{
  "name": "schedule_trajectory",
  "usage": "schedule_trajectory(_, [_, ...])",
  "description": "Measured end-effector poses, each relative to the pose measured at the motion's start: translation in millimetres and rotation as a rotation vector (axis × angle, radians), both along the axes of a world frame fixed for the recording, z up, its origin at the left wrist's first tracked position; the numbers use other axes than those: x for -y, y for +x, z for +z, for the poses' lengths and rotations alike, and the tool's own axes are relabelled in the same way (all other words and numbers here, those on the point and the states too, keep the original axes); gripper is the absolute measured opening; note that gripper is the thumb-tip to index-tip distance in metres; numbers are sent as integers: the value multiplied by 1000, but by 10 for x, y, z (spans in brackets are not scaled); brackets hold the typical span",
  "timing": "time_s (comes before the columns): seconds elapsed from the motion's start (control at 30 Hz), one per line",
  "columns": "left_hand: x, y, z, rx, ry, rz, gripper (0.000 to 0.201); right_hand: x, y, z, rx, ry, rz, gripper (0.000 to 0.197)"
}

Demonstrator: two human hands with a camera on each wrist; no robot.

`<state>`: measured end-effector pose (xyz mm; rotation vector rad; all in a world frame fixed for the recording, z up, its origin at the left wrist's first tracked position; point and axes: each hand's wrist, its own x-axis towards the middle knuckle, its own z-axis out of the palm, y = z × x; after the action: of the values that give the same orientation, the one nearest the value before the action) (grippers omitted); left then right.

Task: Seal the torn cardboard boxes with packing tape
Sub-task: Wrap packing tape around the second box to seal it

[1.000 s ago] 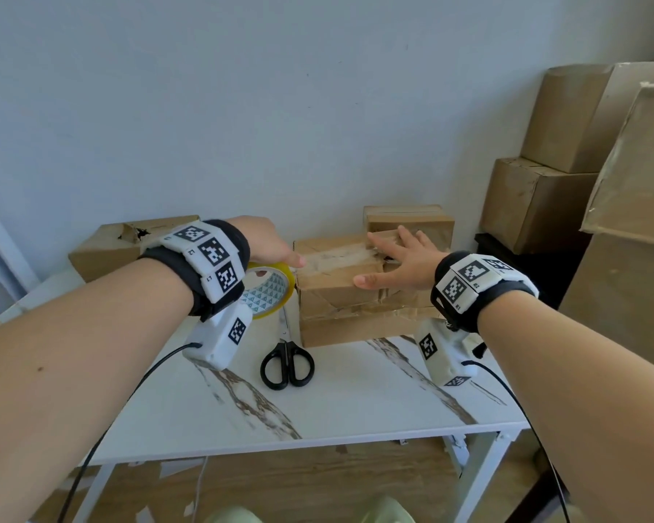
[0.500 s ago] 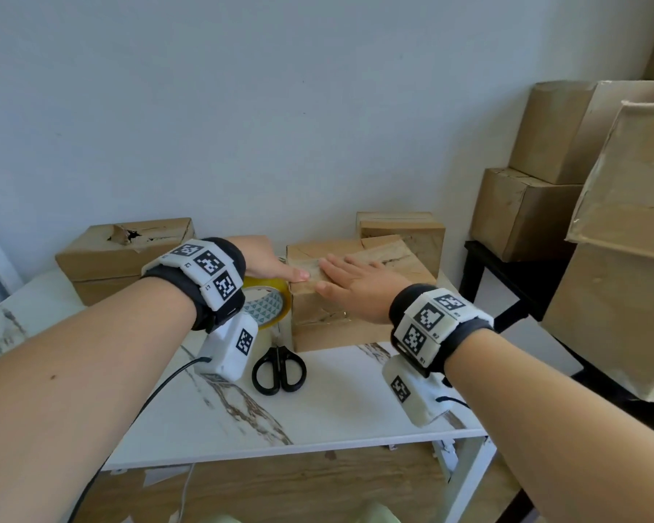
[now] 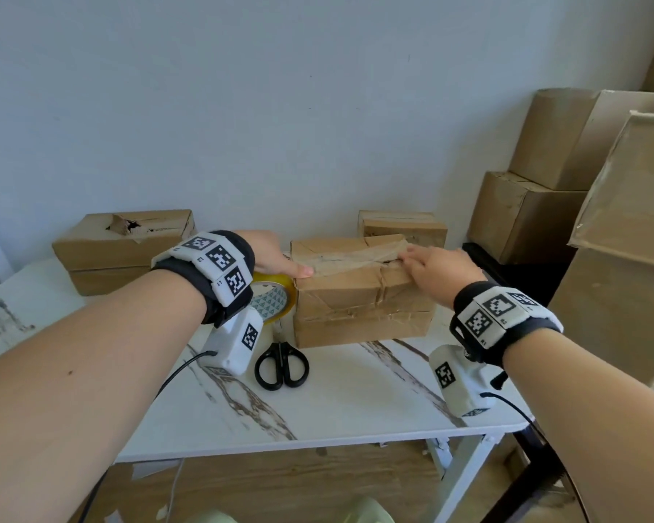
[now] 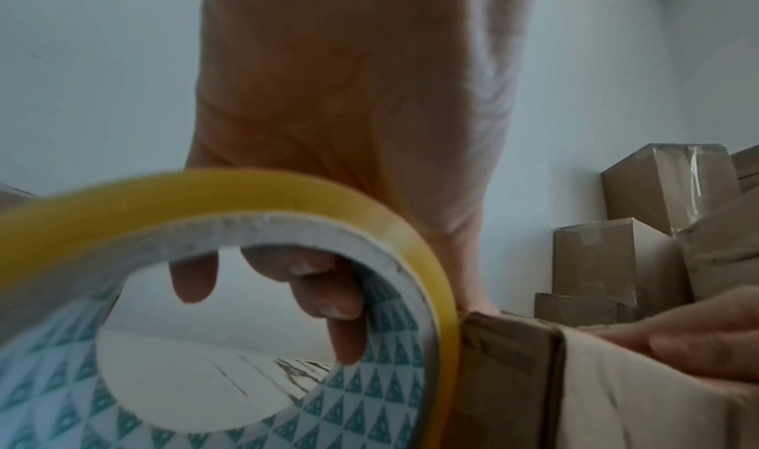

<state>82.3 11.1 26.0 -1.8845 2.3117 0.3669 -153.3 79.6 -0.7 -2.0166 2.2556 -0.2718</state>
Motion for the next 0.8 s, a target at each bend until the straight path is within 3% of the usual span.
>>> schedule_trajectory(0.1, [8,-5,17,21,2,-16,89,17,-60,4,233,-133,-100,36])
schedule_trajectory(0.27, [20,-6,7,36,-3,-30,90,72,30,22,549,-138,-20,24])
schedule_trajectory(0.6, [25,-2,-3,17,-9,-43,88,56,114,63,489,-128,-23,35])
schedule_trajectory(0.8, [33,46,-64,-68,-16,-21,86,133,319,230,428,-106,92,25])
